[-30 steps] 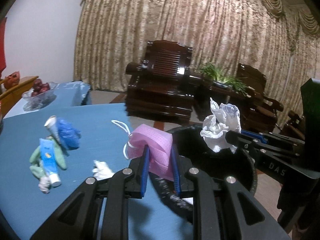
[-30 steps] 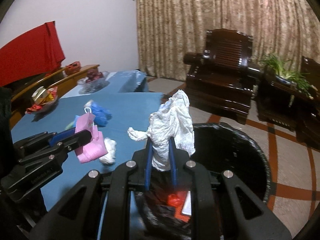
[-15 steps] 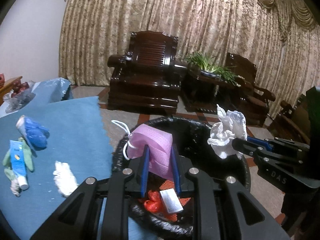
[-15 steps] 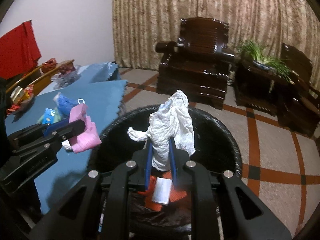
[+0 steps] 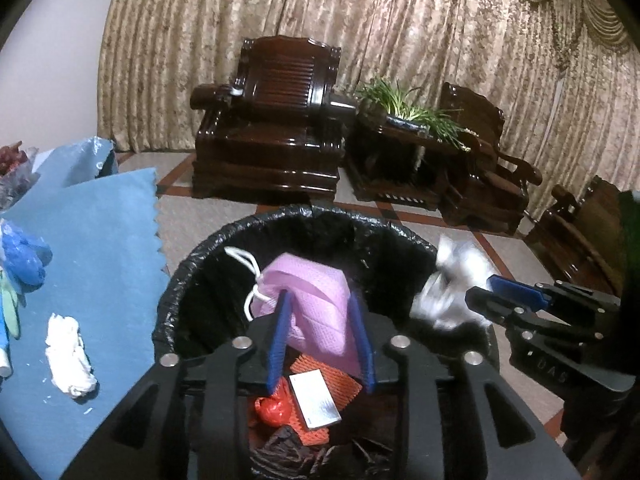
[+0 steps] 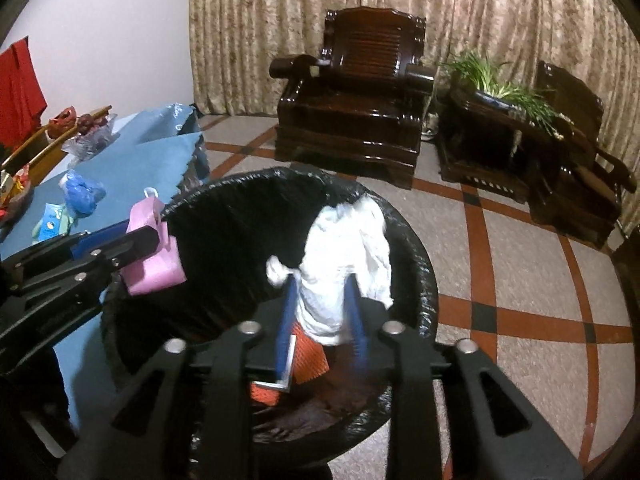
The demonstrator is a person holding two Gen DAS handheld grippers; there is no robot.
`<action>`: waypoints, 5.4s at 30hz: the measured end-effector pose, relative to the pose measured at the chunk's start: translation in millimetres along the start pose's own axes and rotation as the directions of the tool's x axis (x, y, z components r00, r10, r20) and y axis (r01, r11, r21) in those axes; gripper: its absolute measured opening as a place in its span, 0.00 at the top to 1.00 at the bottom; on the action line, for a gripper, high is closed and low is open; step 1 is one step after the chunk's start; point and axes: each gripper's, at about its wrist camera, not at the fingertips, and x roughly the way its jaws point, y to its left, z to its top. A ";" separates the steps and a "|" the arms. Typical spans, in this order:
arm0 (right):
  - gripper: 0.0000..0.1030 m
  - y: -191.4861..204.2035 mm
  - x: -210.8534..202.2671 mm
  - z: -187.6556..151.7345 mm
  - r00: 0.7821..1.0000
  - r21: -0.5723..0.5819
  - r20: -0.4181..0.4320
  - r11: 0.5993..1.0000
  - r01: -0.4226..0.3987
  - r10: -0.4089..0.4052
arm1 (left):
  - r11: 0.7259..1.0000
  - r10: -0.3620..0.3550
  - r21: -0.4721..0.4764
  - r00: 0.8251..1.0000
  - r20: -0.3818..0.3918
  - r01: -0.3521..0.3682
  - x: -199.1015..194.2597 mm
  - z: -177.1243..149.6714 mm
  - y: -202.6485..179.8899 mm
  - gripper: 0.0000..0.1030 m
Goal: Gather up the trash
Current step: 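Carry mask and tissues over the bin and open both tools, then return both tools to the table and grasp white tissues with the right tool, then grasp the green rubber glove with the left tool while the right tool holds tissues, then carry glove and tissues over the bin and open both tools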
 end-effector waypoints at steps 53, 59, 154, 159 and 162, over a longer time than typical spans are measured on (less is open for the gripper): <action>0.08 295.5 50.7 23.4 0.926 -0.294 -0.019 0.883 -0.365 0.376 | 0.771 0.589 -0.303 0.808 0.006 -0.560 -186.3 -85.5 256.5 0.14; 0.16 306.0 80.5 16.6 0.932 -0.296 -0.079 0.885 -0.360 0.353 | 0.760 0.592 -0.317 0.806 -0.024 -0.568 -177.5 -94.4 271.7 0.15; 0.72 257.8 -40.6 49.9 0.896 -0.274 -0.002 0.862 -0.427 0.443 | 0.840 0.455 -0.332 0.891 0.001 -0.429 -198.8 -65.5 196.7 0.73; 0.72 231.6 -53.3 53.9 0.910 -0.255 0.035 0.884 -0.392 0.414 | 0.869 0.423 -0.300 0.905 0.035 -0.394 -191.0 -47.9 174.3 0.73; 0.72 210.2 -59.0 56.1 0.920 -0.236 0.059 0.901 -0.365 0.388 | 0.887 0.398 -0.278 0.916 0.055 -0.369 -184.3 -37.7 158.3 0.73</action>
